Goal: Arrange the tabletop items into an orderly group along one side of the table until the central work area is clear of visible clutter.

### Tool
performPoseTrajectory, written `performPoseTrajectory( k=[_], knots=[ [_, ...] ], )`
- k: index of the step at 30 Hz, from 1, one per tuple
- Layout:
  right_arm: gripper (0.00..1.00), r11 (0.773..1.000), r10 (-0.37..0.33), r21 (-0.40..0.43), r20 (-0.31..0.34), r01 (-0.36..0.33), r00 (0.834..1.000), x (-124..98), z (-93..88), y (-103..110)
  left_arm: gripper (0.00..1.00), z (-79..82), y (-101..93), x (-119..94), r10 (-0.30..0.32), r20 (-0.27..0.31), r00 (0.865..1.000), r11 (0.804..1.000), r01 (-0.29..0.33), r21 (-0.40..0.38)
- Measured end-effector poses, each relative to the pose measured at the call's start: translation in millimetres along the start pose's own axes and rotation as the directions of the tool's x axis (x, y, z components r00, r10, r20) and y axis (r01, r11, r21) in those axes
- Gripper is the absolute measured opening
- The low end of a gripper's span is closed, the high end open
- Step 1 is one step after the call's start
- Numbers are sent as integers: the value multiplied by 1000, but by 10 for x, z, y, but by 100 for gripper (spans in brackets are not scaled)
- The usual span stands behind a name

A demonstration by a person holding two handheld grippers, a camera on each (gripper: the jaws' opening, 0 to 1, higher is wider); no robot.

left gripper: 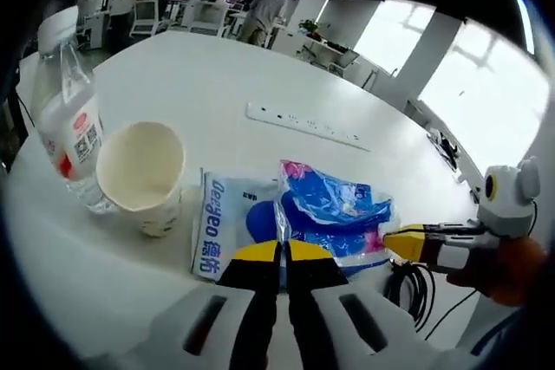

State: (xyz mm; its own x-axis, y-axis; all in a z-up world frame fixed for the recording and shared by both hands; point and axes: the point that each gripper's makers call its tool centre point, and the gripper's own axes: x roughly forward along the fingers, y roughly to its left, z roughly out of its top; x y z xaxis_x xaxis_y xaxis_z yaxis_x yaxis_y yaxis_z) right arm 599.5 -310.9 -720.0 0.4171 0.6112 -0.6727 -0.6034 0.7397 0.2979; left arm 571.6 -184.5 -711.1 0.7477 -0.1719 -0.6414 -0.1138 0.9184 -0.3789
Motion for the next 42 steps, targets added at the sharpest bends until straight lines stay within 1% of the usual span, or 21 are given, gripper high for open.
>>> performPoseTrajectory(
  k=[5,9,10,11,13,17,21,23,25,30,38,42],
  knots=[
    [0,999,-27,26,21,27,999,-165,-12,-189,0,-1,-298,26,-32,-4,999,999,32,36],
    [0,998,-54,38,26,53,998,-312,-98,-384,0,-45,-535,130,-59,-18,998,997,60,56],
    [0,997,-64,54,29,62,998,-367,-133,-456,0,-63,-628,153,-69,-22,997,995,71,68],
    [0,996,-70,63,30,68,997,-404,-156,-501,0,-71,-654,160,-73,-24,997,995,74,73],
    [0,994,-86,76,32,83,996,-493,-216,-615,0,-92,-780,228,-90,-33,995,992,92,86],
    [0,990,-107,98,33,103,994,-643,-308,-806,0,-184,-1015,318,-114,-49,992,989,118,86],
    [0,986,-128,115,39,123,991,-778,-360,-995,0,-263,-1237,405,-134,-65,989,984,141,105],
    [0,984,-137,121,40,131,990,-834,-385,-1076,0,-317,-1345,415,-142,-70,987,983,149,108],
    [0,983,-143,126,40,137,989,-874,-405,-1151,0,-305,-1407,476,-148,-73,986,982,155,109],
    [0,980,-148,136,37,142,988,-909,-422,-1280,0,-333,-1520,532,-152,-76,985,981,160,112],
    [0,984,-134,120,33,129,990,-799,-272,-1435,0,-313,-1512,641,-134,-71,989,986,140,91],
    [0,987,-123,111,28,119,992,-727,-212,-1457,0,-327,-1478,701,-119,-74,990,989,125,82]
  ],
)
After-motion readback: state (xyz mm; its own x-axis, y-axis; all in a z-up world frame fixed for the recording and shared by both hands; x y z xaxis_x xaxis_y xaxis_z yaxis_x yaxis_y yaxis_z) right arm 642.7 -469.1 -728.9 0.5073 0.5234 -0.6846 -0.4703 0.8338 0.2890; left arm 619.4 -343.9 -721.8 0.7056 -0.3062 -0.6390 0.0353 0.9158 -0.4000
